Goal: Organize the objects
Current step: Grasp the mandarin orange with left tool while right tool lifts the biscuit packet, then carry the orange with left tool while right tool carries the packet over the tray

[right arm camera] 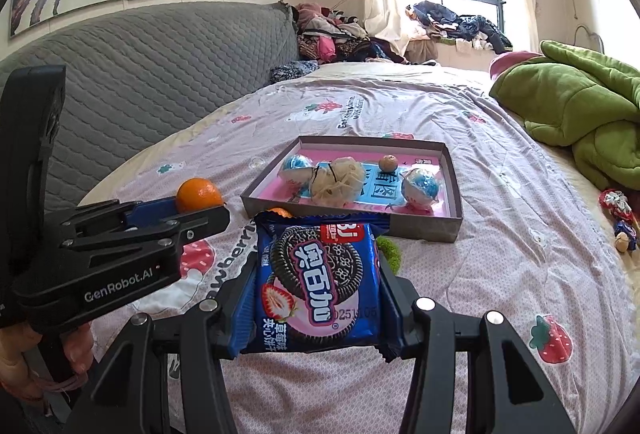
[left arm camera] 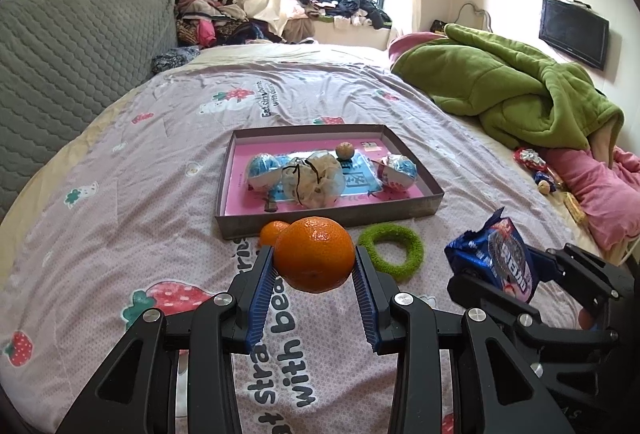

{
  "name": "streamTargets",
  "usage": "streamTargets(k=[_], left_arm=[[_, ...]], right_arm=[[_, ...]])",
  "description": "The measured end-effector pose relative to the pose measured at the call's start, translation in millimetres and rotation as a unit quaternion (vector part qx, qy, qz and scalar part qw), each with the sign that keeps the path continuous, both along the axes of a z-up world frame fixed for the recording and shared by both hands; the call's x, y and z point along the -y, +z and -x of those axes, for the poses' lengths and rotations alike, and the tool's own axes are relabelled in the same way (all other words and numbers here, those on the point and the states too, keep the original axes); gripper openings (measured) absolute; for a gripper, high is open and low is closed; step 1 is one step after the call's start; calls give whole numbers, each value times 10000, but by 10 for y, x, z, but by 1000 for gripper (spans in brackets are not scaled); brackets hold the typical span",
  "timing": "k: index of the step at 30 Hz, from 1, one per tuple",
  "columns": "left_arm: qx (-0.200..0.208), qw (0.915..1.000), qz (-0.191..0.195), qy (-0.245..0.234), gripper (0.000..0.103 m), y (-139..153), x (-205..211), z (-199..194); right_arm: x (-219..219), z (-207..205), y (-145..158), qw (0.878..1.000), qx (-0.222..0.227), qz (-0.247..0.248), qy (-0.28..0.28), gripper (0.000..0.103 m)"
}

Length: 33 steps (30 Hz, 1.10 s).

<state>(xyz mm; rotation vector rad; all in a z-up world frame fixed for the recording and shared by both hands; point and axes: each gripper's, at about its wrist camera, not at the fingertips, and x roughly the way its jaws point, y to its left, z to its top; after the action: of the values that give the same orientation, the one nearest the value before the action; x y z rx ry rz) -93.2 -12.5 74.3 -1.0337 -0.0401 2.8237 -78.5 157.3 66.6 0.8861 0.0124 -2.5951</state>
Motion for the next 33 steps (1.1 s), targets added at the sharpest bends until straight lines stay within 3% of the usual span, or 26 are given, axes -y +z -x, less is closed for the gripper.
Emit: streamTargets(k=[33], left_arm=[[-189,9997,142,9,40,142,0,420]], right_arm=[[56,479,378,9990,-428,-31,-87,52]])
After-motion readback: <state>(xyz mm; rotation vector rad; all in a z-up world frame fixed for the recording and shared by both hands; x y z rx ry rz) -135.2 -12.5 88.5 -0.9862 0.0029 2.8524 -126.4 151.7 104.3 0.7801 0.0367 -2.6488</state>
